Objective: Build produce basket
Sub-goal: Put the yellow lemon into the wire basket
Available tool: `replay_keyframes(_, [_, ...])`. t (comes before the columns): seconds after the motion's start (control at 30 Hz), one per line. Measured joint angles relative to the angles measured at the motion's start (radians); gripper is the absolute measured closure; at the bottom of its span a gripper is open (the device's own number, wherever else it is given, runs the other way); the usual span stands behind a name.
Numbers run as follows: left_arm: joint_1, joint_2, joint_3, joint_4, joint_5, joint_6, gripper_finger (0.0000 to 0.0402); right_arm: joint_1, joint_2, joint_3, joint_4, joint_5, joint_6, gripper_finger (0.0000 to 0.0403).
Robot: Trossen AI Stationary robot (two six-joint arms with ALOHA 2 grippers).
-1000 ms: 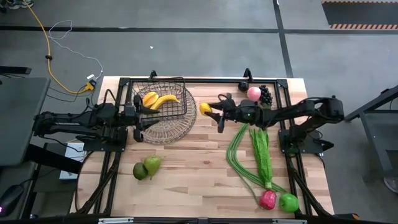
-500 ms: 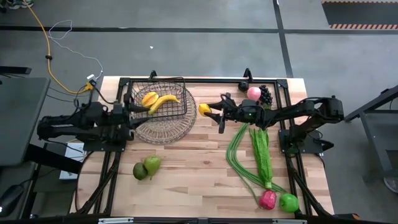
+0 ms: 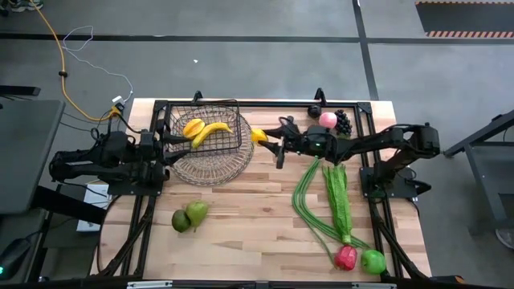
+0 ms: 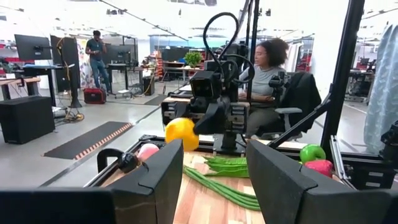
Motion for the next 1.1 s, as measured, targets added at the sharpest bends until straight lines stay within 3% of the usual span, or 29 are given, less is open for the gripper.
replay_keyframes(0.17, [0.0, 0.002, 0.0, 0.002, -0.002, 0.005, 0.0236, -0.012, 0.169, 0.202, -0.115, 0.0, -0.052, 0.0249])
replay_keyframes(0.33, [0.0, 0.002, 0.0, 0.002, -0.002, 0.005, 0.0236, -0.038, 0.362, 0.489, -0.296, -0.037, -0.074, 0.0249])
replay_keyframes(0.67, [0.0, 0.002, 0.0, 0.002, -0.006, 0.007, 0.0236, -0.076, 0.639, 0.973, -0.825, -0.044, -0.117, 0.0249])
replay_keyframes(0.83, [0.0, 0.002, 0.0, 0.002, -0.006, 0.006, 0.0236, -0.08, 0.693, 1.075, -0.969, -0.041, -0.117, 0.0249])
replay_keyframes(1.1, [0.0, 0.002, 0.0, 0.001, -0.006, 0.006, 0.0236, -0.081, 0.684, 1.079, -1.026, -0.018, -0.135, 0.0249])
